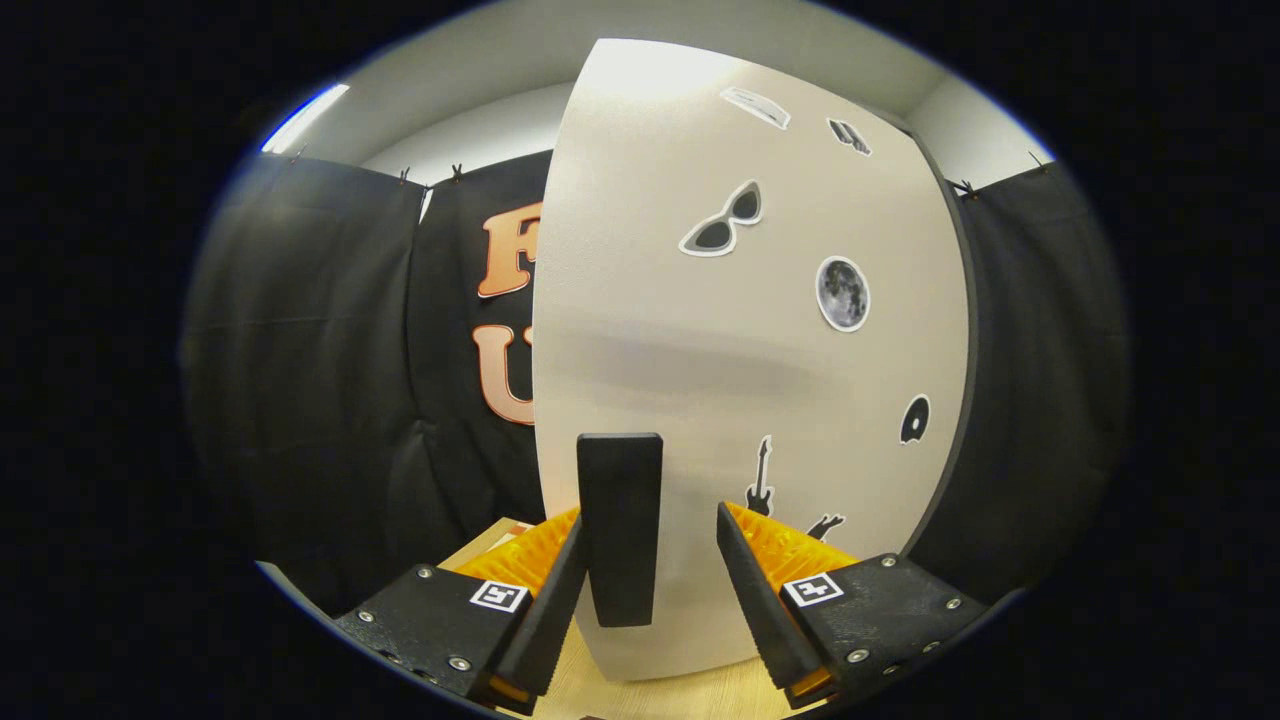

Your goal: Open the shoe cabinet door, grab the shoes and put them into the shoe cabinet, then close the shoe cabinet door.

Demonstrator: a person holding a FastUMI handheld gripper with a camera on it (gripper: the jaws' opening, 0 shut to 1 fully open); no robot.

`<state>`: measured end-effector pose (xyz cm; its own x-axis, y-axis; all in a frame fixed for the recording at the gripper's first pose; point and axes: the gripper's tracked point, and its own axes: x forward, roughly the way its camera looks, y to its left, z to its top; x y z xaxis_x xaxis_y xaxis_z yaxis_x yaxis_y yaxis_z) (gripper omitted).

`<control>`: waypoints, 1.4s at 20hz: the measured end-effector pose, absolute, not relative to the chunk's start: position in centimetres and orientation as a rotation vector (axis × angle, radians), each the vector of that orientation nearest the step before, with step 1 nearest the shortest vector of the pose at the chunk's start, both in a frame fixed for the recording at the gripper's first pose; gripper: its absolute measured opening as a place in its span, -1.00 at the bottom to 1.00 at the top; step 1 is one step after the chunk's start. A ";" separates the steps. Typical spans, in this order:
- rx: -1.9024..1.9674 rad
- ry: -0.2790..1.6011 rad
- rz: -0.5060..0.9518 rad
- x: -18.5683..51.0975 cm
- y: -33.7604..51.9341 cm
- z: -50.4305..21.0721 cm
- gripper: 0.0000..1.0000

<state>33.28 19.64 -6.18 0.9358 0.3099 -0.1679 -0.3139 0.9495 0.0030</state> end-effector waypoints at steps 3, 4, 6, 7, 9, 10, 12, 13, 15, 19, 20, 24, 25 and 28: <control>-0.008 0.166 0.320 34.6 20.5 -6.3 0.57; -0.001 0.169 0.324 35.1 20.7 -6.3 0.57; 0.012 0.179 0.336 35.8 21.2 -6.4 0.57; 0.017 0.184 0.336 36.2 21.4 -6.5 0.57; -0.001 0.175 0.311 36.8 21.4 -6.5 0.58; -0.031 0.165 0.297 37.3 21.5 -6.7 0.59; -0.102 0.155 0.260 38.0 21.6 -6.8 0.63; -0.122 0.159 0.248 38.2 21.8 -6.9 0.64; -0.128 0.165 0.227 38.6 22.2 -6.6 0.67; -0.090 0.173 0.196 39.2 22.5 -6.9 0.64; -0.092 0.172 0.196 39.4 22.6 -6.9 0.66; -0.090 0.179 0.202 39.4 23.0 -6.8 0.67; -0.079 0.189 0.214 39.1 23.3 -6.8 0.66; -0.052 0.171 0.197 37.4 22.8 -4.9 0.68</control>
<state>37.37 22.78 -4.89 0.9662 0.1907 -0.1737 -0.1995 0.9793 -0.0346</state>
